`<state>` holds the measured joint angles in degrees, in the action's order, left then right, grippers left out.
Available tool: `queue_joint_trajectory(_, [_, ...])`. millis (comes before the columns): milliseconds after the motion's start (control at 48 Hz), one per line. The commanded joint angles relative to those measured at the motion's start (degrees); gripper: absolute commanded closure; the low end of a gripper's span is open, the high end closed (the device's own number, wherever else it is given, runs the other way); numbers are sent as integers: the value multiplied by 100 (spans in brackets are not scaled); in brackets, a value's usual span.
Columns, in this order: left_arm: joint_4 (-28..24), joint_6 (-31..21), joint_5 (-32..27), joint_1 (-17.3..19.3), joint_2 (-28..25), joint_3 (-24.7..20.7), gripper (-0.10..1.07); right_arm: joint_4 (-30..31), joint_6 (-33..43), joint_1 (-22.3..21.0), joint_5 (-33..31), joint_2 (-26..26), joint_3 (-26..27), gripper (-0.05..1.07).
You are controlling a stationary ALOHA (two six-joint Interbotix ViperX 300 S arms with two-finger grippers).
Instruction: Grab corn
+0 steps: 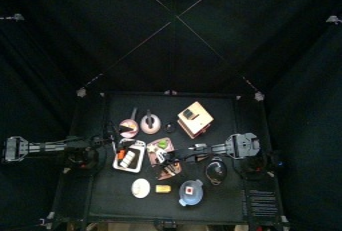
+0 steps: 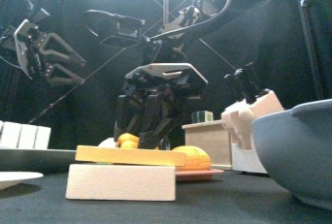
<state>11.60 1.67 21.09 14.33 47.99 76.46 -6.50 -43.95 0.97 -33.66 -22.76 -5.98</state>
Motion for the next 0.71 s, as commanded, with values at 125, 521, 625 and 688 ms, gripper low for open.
queue_joint_trajectory(125, [0,9,18,18,-9,-53,-5,0,-9,44,35,132,149,31])
queue_joint_trajectory(521, [0,9,26,18,-9,-53,-5,-9,-9,105,9,62,149,31])
queue_joint_trajectory(625, [0,9,26,18,-9,-53,-5,-26,-9,79,9,62,149,31])
queue_joint_trajectory(688, [9,9,26,18,-9,-53,-5,-35,-9,79,0,53,132,31])
